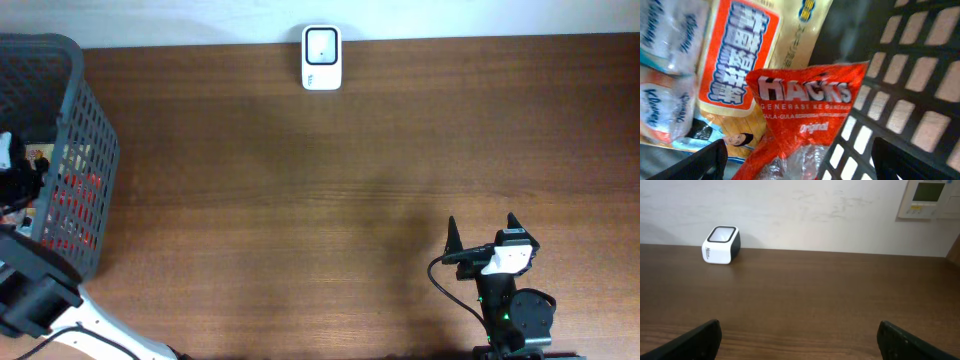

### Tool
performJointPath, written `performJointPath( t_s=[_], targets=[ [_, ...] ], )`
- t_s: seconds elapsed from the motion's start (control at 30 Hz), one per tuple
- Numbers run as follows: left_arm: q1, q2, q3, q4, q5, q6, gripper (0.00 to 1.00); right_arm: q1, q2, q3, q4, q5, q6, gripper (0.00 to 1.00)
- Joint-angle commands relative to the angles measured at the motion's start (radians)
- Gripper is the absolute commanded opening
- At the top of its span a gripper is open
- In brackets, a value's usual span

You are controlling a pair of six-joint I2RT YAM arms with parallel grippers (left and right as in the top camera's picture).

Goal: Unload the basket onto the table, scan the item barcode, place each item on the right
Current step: 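Grasp the red snack bag in the basket with the left gripper, then carry the red bag to the table centre and release it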

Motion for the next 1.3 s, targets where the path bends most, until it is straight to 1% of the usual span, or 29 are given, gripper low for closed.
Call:
performJointPath(
  t_s=[0.0,0.1,0.13,0.17,0.2,0.23,0.27,0.3,0.33,0.37,0.43,0.5,0.53,0.57,0.6,0.67,0.7,0.77,0.8,0.83,0.87,0.9,0.93,0.97,1.07,1.1,1.2,1.23,1.27],
  targets=[
    [0.000,0.026,-0.061,0.012,-0.057,0.030,0.86,0.005,-0.006,-0.008,-0.002,0.005,0.000,0.99],
    [0.000,0.026,-0.164,0.059,-0.067,0.030,0.85,0.005,-0.006,-0.008,-0.002,0.005,0.000,0.99],
    [0.000,0.026,-0.203,0.080,-0.066,0.030,0.84,0.005,-0.006,-0.008,-0.002,0.005,0.000,0.99],
    [0.000,0.026,-0.233,0.090,-0.064,0.030,0.74,0.005,-0.006,-0.008,-0.002,0.005,0.000,0.99],
    [0.000,0.026,-0.244,0.090,-0.064,0.030,0.59,0.005,-0.006,-0.008,-0.002,0.005,0.000,0.99],
    [0.000,0.026,-0.244,0.090,-0.061,0.029,0.31,0.005,-0.006,-0.008,-0.002,0.005,0.000,0.99],
    [0.000,0.026,-0.244,0.090,-0.061,0.029,0.08,0.005,-0.006,-0.008,-0.002,0.005,0.000,0.99],
    [0.000,0.025,-0.243,0.087,-0.050,0.029,0.00,0.005,-0.006,-0.008,-0.002,0.005,0.000,0.98],
    [0.000,0.025,-0.219,0.069,-0.050,0.028,0.00,0.005,-0.006,-0.008,-0.002,0.005,0.000,0.99],
    [0.000,0.025,-0.148,0.026,-0.030,0.021,0.00,0.005,-0.006,-0.008,-0.002,0.005,0.000,0.99],
    [0.001,0.025,0.016,-0.053,0.095,0.021,0.00,0.005,-0.006,-0.008,-0.002,0.005,0.000,0.99],
    [0.001,0.025,0.354,-0.147,0.459,0.021,0.00,0.005,-0.006,-0.008,-0.002,0.005,0.000,0.99],
    [0.001,0.025,0.491,-0.151,0.583,-0.009,0.00,0.005,-0.006,-0.008,-0.002,0.005,0.000,0.99],
    [0.001,0.025,0.647,-0.131,0.631,-0.100,0.00,0.005,-0.006,-0.008,-0.002,0.005,0.000,0.98],
    [0.001,0.025,0.784,-0.125,0.620,-0.183,0.00,0.005,-0.006,-0.008,-0.002,0.005,0.000,0.99],
    [0.003,0.021,1.020,-0.134,0.620,-0.201,0.00,0.005,-0.006,-0.008,-0.002,0.005,0.000,0.99],
    [0.003,-0.005,1.078,-0.106,0.618,-0.204,0.00,0.005,-0.006,-0.008,-0.002,0.005,0.000,0.99],
    [0.003,-0.092,1.079,-0.051,0.601,-0.204,0.00,0.005,-0.006,-0.008,-0.002,0.005,0.000,0.99],
    [0.003,-0.125,1.079,-0.048,0.603,-0.242,0.00,0.005,-0.006,-0.008,-0.002,0.005,0.000,0.99],
    [0.003,-0.143,1.079,-0.044,0.671,-0.311,0.00,0.005,-0.006,-0.008,-0.002,0.005,0.000,0.99],
    [-0.001,-0.146,1.079,-0.040,0.815,-0.349,0.00,0.005,-0.006,-0.008,-0.002,0.005,0.000,0.99],
    [-0.021,-0.146,1.079,-0.041,1.011,-0.358,0.00,0.005,-0.006,-0.008,-0.002,0.005,0.000,0.99],
    [-0.050,-0.146,1.079,-0.042,1.084,-0.359,0.00,0.005,-0.006,-0.008,-0.002,0.005,0.000,0.99],
    [-0.092,-0.146,1.079,-0.043,1.118,-0.362,0.00,0.005,-0.006,-0.008,-0.002,0.005,0.000,0.99],
    [-0.269,-0.146,1.079,-0.096,1.106,-0.364,0.00,0.005,-0.006,-0.008,-0.002,0.005,0.000,0.99],
    [-0.346,-0.146,1.079,-0.110,1.052,-0.364,0.00,0.005,-0.006,-0.008,-0.002,0.005,0.000,0.98],
    [-0.585,-0.146,1.078,-0.273,0.644,-0.364,0.00,0.005,-0.006,-0.008,-0.002,0.005,0.000,0.99],
    [-0.701,-0.145,1.075,-0.330,0.436,-0.364,0.00,0.005,-0.006,-0.008,-0.002,0.005,0.000,0.99],
    [-0.843,-0.145,1.048,-0.330,0.270,-0.364,0.00,0.005,-0.006,-0.008,-0.002,0.005,0.000,0.99]
  ],
)
